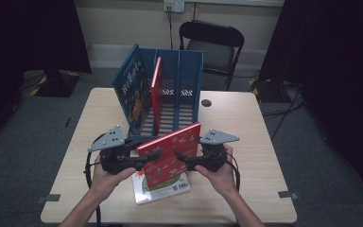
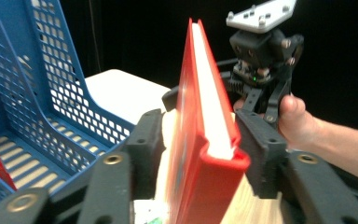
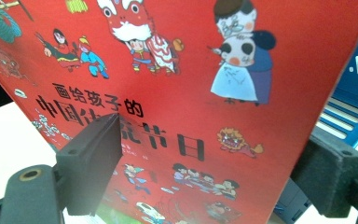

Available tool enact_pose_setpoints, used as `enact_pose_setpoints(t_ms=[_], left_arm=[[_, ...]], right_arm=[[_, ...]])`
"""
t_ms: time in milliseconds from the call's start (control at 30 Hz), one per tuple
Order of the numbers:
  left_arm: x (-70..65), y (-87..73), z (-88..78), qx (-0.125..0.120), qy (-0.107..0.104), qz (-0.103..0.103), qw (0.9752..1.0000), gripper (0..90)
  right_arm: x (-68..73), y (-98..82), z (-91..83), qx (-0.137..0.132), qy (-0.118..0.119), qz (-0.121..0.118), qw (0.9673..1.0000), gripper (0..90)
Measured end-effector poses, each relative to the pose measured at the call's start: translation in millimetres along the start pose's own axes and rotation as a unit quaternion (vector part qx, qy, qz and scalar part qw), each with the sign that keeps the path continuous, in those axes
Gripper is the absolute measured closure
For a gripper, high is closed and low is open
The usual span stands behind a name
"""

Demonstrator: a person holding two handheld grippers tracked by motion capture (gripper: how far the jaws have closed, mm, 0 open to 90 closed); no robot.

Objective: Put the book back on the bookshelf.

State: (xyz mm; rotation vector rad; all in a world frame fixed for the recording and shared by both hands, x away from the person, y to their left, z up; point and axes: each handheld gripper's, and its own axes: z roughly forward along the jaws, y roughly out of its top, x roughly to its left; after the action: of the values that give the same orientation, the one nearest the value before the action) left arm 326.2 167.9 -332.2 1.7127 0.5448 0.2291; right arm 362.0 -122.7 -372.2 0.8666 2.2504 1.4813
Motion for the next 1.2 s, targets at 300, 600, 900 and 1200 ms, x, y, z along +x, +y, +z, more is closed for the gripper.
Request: enact_pose_setpoints(t_ms=[300,600,900,1200], left_arm=[[-0.5,13.3,-15.3,-0.025,-0.004,-0.007,0.9996,42.7],[9.0,9.4,-13.9,-0.015,-0.033,-0.019,0.9992,48.6],[2.4,10.2,-10.5,-0.018,-0.065,-0.013,0.9977,57.6],[-1.4,13.8,-12.0,-0.024,-0.068,-0.013,0.9973,55.3]], right_arm=[[-1.4,1.6,-5.8,-0.012,-0.001,-0.001,0.9999,18.3],[-1.5,1.5,-4.4,-0.013,-0.003,-0.005,0.9999,17.8],[0.7,3.9,-9.1,-0.027,-0.002,-0.013,0.9996,16.8],[7.7,6.1,-18.0,-0.040,0.003,-0.027,0.9988,13.7]])
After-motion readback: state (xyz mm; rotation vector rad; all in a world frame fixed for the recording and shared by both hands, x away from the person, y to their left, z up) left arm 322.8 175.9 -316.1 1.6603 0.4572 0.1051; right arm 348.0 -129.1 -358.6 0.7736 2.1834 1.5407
